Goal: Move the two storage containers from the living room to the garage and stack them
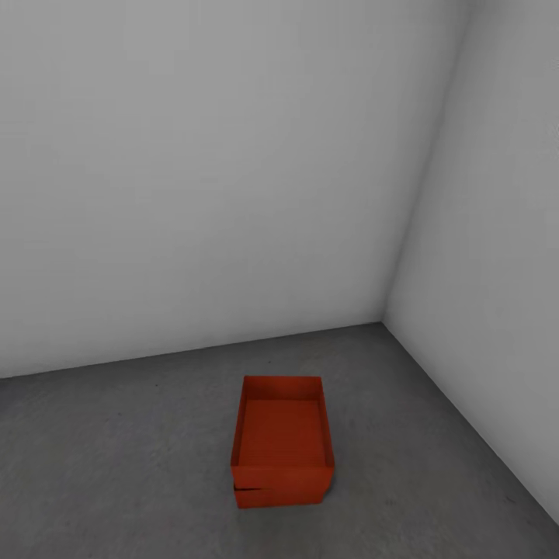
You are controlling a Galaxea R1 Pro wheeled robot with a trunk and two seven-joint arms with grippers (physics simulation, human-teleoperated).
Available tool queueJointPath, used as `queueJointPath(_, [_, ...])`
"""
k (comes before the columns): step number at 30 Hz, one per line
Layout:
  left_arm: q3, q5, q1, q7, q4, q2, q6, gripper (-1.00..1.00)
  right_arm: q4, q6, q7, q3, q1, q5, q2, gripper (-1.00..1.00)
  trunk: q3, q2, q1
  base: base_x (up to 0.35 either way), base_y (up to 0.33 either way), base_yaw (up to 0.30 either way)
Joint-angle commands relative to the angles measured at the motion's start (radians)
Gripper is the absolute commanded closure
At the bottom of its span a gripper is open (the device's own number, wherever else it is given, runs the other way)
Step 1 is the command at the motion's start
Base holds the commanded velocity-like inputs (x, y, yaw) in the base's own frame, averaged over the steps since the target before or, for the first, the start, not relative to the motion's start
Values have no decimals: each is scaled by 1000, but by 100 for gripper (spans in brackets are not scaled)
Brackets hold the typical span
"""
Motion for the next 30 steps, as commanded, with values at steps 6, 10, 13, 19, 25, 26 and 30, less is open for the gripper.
queueJointPath(6, [-2,7,-1,0,0,0,-1,-100,3,-2,-1,9,-1,-4,1,-100,-1,-1,0,0,0,0])
queueJointPath(10, [-2,7,-1,0,0,0,-1,-100,3,-2,-1,10,-1,0,1,-100,-1,-1,0,0,0,0])
queueJointPath(13, [-2,6,-1,0,1,0,-1,-100,3,-1,-1,11,-1,2,1,-100,-1,-1,0,0,0,0])
queueJointPath(19, [-2,7,-1,0,0,0,-1,-100,3,0,-1,11,-1,0,1,-100,-1,-1,0,0,0,0])
queueJointPath(25, [-2,7,-1,0,0,0,-1,-100,2,0,-1,15,-1,3,2,-100,-1,-1,0,0,0,0])
queueJointPath(26, [-2,7,-1,0,0,0,-1,-100,2,0,-1,15,-1,4,3,-100,-1,-1,0,0,0,0])
queueJointPath(30, [-2,7,-1,0,0,0,-1,-100,1,0,-1,16,-1,3,3,-100,-1,-1,0,0,0,0])
